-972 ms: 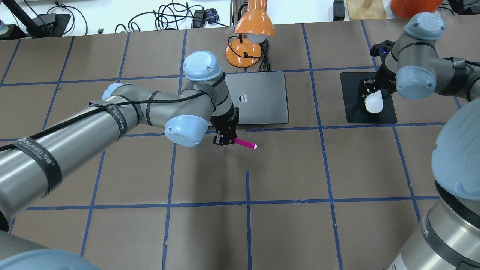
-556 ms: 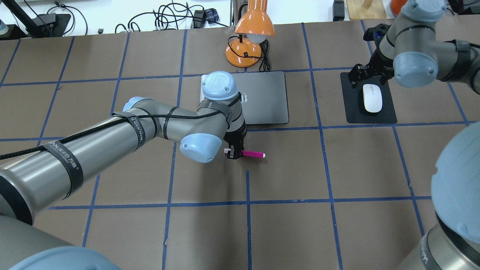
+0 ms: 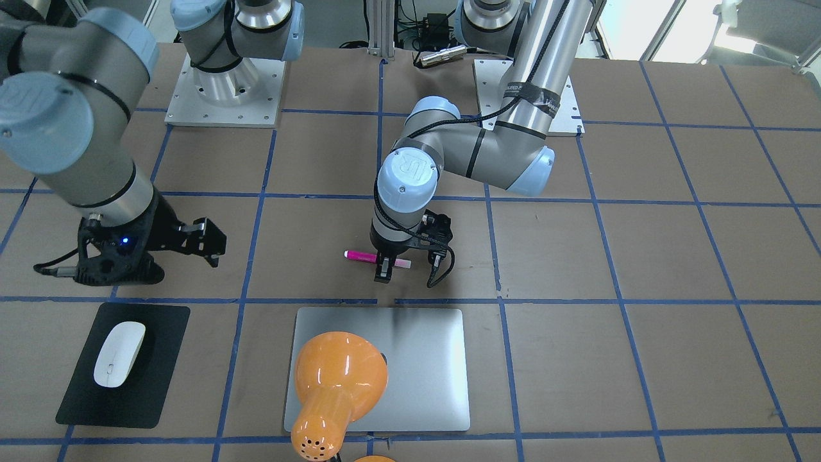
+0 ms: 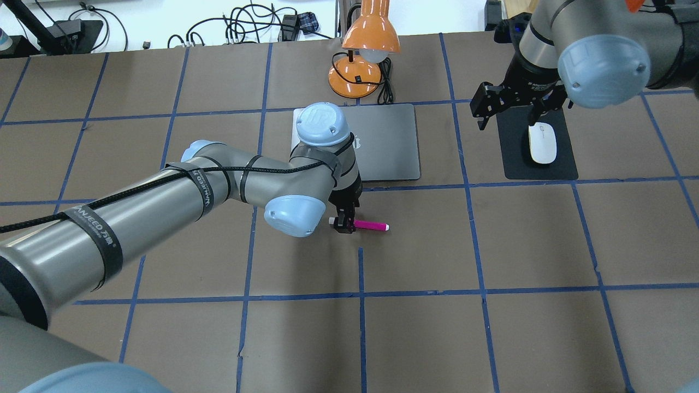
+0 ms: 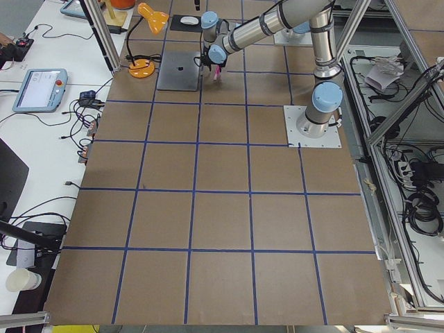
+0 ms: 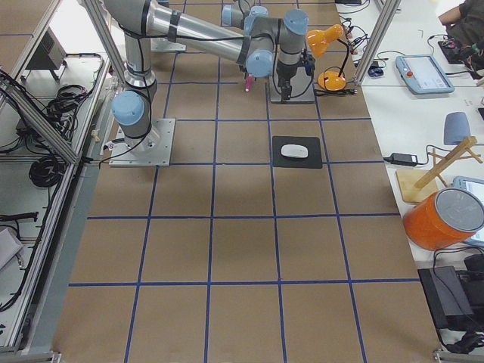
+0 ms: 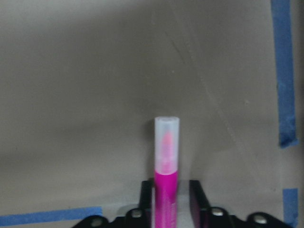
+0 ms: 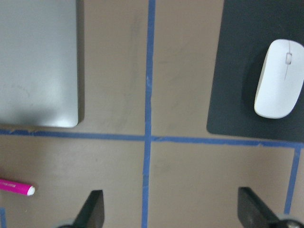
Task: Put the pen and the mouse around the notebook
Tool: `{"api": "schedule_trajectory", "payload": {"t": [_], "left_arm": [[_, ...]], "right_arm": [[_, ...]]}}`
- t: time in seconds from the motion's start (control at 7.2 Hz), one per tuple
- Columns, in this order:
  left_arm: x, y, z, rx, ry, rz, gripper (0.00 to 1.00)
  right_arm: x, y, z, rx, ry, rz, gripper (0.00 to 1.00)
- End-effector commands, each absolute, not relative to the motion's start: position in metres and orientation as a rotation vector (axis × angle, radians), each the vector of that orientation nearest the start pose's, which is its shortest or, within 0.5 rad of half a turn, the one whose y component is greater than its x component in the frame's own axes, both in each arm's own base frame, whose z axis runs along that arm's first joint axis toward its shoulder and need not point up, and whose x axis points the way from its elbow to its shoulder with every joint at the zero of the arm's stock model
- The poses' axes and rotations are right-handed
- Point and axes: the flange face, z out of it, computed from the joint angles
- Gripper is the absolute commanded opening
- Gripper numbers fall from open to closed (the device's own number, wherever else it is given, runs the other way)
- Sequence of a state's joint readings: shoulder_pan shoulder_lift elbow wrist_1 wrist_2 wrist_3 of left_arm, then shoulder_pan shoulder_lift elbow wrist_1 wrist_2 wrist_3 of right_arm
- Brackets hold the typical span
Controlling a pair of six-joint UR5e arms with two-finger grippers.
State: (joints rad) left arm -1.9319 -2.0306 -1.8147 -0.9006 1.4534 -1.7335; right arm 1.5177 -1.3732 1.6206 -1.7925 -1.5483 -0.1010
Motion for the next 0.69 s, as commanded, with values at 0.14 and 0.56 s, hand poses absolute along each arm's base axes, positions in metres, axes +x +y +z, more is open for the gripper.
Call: {"api": "schedule_trajectory", "payload": {"t": [0.14,0.56], "left_arm": [[-0.301,-0.509,0.260,-1.357,2.886,0.209,1.00],[-0.231,-0.511,0.382,-0.569,3.165,0.245,0.95]], "right_arm": [[0.137,-0.519,0.448,-0.048,3.104,0.110,1.00],[0.137,-0.508,0.475,-0.035,3.108,0.045,1.00]]}}
